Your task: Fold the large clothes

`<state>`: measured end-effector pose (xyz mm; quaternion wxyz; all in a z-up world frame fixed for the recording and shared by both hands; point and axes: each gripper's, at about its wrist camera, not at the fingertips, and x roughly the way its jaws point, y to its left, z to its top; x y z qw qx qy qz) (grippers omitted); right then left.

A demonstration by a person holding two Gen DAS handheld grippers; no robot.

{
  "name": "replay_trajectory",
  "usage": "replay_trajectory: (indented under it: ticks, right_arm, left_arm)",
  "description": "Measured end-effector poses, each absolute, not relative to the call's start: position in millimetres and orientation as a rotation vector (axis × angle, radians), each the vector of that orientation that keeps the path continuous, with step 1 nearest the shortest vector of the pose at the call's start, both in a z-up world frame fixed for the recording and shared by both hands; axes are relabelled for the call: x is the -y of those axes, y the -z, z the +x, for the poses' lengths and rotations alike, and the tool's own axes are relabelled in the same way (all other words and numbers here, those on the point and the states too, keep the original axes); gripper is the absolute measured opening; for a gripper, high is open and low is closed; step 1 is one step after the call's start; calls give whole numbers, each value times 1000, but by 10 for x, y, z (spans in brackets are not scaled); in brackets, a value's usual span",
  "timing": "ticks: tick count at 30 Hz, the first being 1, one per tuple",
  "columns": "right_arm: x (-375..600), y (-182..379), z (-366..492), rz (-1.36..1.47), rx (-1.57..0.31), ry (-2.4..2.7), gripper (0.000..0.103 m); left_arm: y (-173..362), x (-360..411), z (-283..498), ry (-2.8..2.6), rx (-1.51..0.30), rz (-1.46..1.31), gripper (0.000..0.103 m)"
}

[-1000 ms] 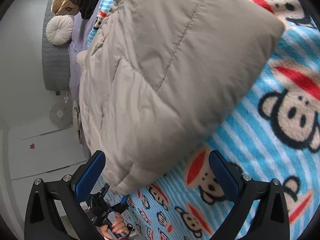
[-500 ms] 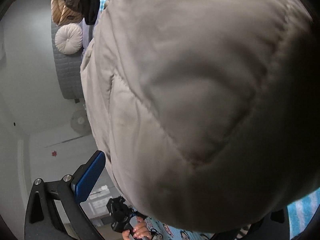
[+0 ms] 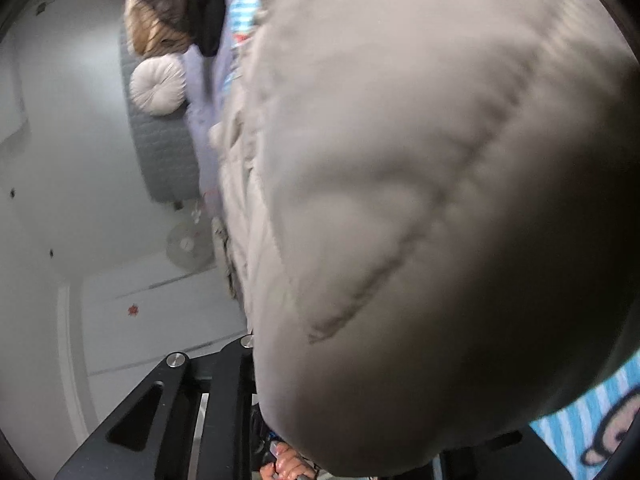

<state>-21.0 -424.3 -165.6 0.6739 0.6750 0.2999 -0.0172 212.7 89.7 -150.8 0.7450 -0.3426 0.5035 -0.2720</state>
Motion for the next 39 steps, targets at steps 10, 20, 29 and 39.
replay_trajectory:
  ticks: [10,20,29,39]
  right_arm:
    - [3974,1542,-1215,1471,-820,14,22]
    - [3859,1899,-1701,1459,-986,181,36]
    - [3946,1188,-1949,1085,-1145,402,63]
    - [4048,695,-1647,833,-989,576,25]
  left_arm:
    - [1541,-1309,1123,642,-1262,-664,16]
    - [2067,-1440,555,573,-1450,-538,17]
    - [1432,-1675,453,540,-1412,-268,30]
    - [962,-1735,909,438,-1222,-241,30]
